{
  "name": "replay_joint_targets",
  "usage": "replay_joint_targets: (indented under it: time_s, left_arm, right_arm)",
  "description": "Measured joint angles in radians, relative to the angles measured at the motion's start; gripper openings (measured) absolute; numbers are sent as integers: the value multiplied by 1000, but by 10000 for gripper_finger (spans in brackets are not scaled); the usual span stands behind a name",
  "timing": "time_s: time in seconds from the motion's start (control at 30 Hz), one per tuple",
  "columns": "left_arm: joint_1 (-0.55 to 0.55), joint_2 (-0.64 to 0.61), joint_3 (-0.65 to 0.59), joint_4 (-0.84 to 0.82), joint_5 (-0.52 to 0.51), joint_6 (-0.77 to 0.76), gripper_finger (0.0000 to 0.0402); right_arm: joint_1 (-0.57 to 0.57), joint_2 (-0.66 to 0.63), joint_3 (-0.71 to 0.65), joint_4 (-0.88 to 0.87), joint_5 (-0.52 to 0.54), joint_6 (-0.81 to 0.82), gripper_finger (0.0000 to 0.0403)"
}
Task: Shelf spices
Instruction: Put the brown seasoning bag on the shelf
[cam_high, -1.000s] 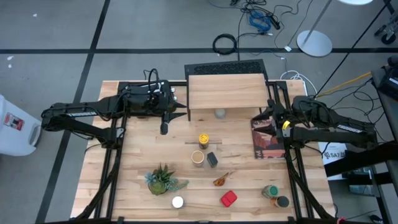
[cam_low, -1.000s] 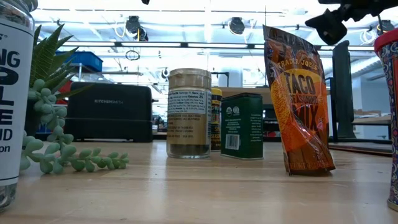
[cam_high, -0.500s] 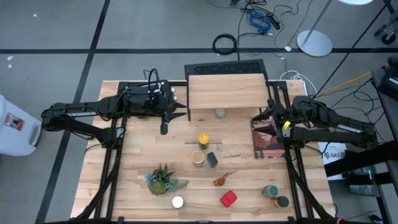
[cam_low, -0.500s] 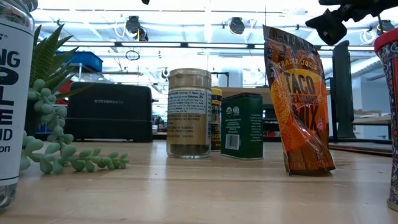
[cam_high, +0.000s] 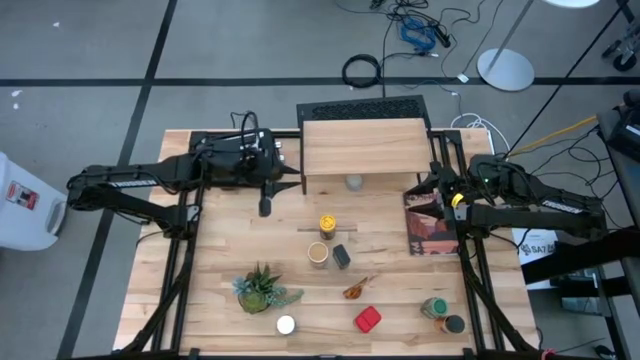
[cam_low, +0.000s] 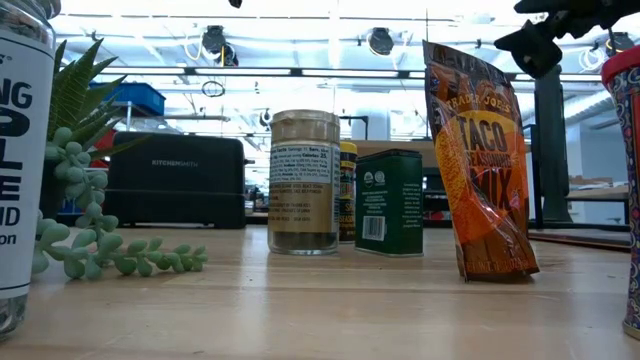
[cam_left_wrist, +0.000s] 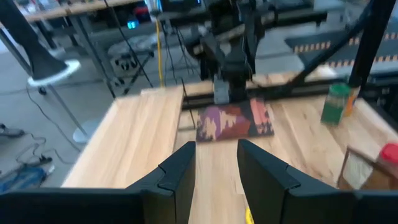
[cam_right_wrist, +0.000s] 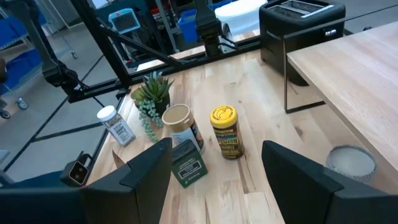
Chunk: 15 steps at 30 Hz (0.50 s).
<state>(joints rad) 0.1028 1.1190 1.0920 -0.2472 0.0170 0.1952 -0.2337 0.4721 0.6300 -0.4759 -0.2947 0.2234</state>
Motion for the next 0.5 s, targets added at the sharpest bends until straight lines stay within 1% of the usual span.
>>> replay_joint_targets:
  time_s: [0.13, 0.2, 0.27, 0.33, 0.5]
  left_arm:
    - [0, 2, 0, -37, -3, 1, 128]
    - [0, 6, 0, -70, -39, -1, 130]
    - [-3, 8, 0, -121, -43, -3, 142]
    - [-15, 7, 0, -151, -45, -12, 165]
    - [-71, 38, 0, -167, -41, -67, 242]
  right_arm:
    - [0, 7, 0, -1, 0, -2, 235]
    - [0, 9, 0, -2, 0, -2, 235]
    - [0, 10, 0, -6, 0, -2, 235]
    - [0, 10, 0, -11, 0, -3, 235]
    - [0, 17, 0, -18, 0, -12, 235]
